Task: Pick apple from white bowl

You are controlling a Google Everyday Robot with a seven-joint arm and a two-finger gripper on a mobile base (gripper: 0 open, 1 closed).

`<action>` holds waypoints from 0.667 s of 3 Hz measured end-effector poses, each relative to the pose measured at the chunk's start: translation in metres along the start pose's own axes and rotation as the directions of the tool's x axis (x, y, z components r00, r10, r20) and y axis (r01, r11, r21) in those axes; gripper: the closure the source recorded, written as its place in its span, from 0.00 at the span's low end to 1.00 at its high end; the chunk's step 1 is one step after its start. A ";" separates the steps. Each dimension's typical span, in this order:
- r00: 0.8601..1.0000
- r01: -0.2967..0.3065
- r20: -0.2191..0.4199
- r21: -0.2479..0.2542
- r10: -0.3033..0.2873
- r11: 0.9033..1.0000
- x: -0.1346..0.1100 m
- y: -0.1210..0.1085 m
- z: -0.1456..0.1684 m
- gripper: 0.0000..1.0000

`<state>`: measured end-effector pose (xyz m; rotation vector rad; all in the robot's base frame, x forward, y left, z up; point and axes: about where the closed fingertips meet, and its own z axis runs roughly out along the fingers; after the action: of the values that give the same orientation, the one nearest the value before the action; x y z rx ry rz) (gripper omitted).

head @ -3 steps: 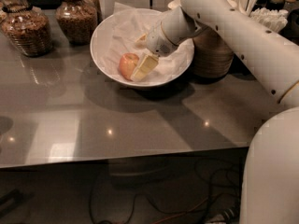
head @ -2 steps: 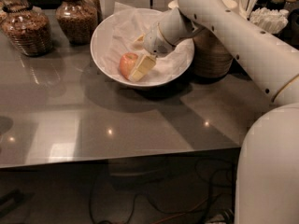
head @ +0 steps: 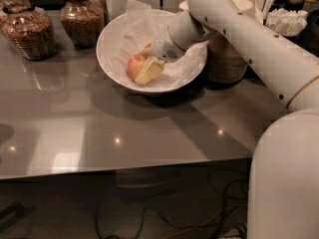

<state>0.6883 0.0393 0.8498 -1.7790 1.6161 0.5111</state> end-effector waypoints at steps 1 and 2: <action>1.000 0.009 0.007 0.014 -0.009 1.000 -0.006 -0.002 -0.007 0.92; 0.998 0.053 0.025 0.062 -0.054 0.997 -0.028 -0.007 -0.033 1.00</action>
Offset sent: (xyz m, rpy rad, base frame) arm -0.0041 -0.0111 0.0963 0.0551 -0.1804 -0.0044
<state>0.6863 0.0364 0.8933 -1.7580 1.5455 0.4533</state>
